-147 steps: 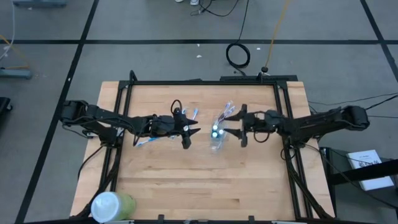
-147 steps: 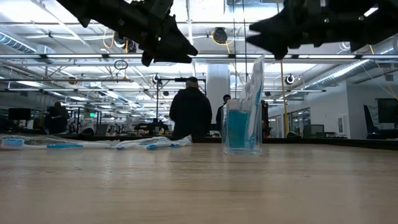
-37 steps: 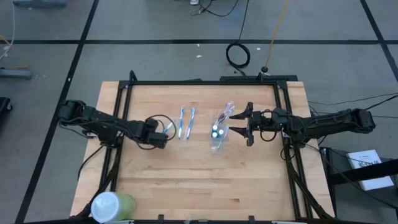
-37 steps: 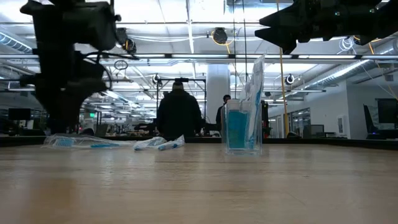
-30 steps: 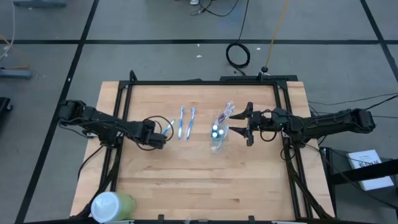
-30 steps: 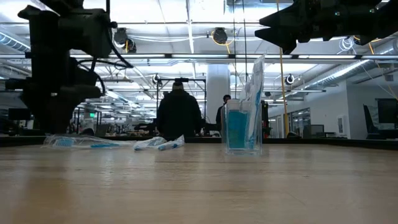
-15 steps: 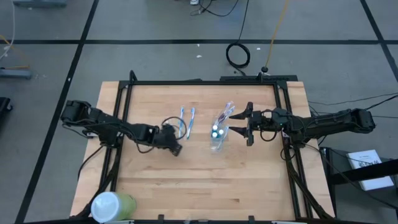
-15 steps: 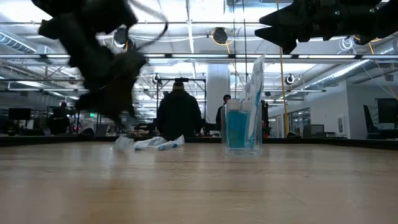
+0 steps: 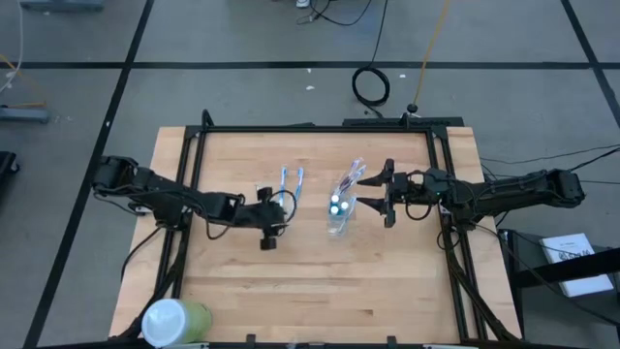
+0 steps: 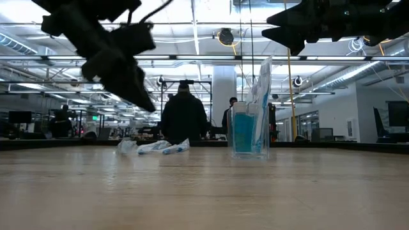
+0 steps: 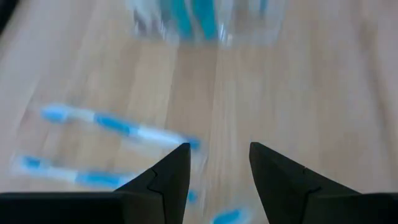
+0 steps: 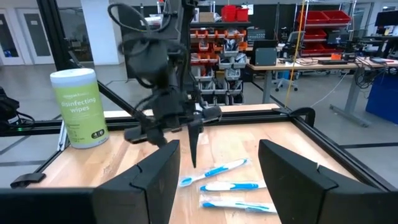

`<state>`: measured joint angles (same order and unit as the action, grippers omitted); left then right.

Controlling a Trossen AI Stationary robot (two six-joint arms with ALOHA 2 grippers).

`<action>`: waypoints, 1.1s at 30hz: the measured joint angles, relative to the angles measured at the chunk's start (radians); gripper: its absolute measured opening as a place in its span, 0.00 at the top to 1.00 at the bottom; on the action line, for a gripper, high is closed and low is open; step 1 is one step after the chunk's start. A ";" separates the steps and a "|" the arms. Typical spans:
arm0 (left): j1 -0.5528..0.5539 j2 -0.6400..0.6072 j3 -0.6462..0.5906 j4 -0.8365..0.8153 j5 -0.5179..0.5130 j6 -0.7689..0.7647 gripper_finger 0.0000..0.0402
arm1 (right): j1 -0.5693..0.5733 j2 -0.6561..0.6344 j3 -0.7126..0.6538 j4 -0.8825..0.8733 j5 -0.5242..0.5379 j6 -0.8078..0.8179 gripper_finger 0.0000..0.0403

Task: Pick & Place toothbrushing station
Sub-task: Put the blue toothbrush into the transparent organizer

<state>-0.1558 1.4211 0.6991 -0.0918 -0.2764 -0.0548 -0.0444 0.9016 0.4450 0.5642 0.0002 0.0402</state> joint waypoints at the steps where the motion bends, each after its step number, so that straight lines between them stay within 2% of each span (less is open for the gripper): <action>1: -0.002 0.002 0.000 -0.039 -0.003 0.001 0.58 | 0.000 0.000 0.000 -0.003 0.000 0.000 0.48; 5: 0.008 0.047 0.000 -0.164 -0.003 -0.002 0.58 | 0.000 0.000 0.000 -0.008 0.000 0.000 0.48; 14: 0.034 0.135 0.002 -0.168 0.006 0.032 0.58 | 0.000 0.000 0.000 -0.008 0.002 -0.003 0.48; 17: 0.054 0.165 0.001 -0.100 0.006 0.012 0.58 | 0.000 0.000 0.000 -0.008 0.002 -0.003 0.48; 21: 0.080 0.199 0.001 0.120 0.005 0.006 0.58 | 0.000 0.000 0.000 -0.007 0.003 -0.003 0.48; 23: 0.089 0.196 0.002 0.174 -0.005 0.035 0.58 | 0.000 0.000 0.000 -0.007 0.003 -0.003 0.48; 27: 0.095 0.135 0.013 0.154 -0.045 0.071 0.58 | 0.000 0.000 0.000 -0.008 0.003 -0.001 0.48; 33: 0.088 0.007 0.013 -0.051 -0.037 0.104 0.58 | 0.000 0.000 0.000 -0.013 0.003 0.000 0.48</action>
<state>-0.0677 1.4285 0.7124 -0.1424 -0.3135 0.0495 -0.0448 0.9020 0.4450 0.5514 0.0029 0.0399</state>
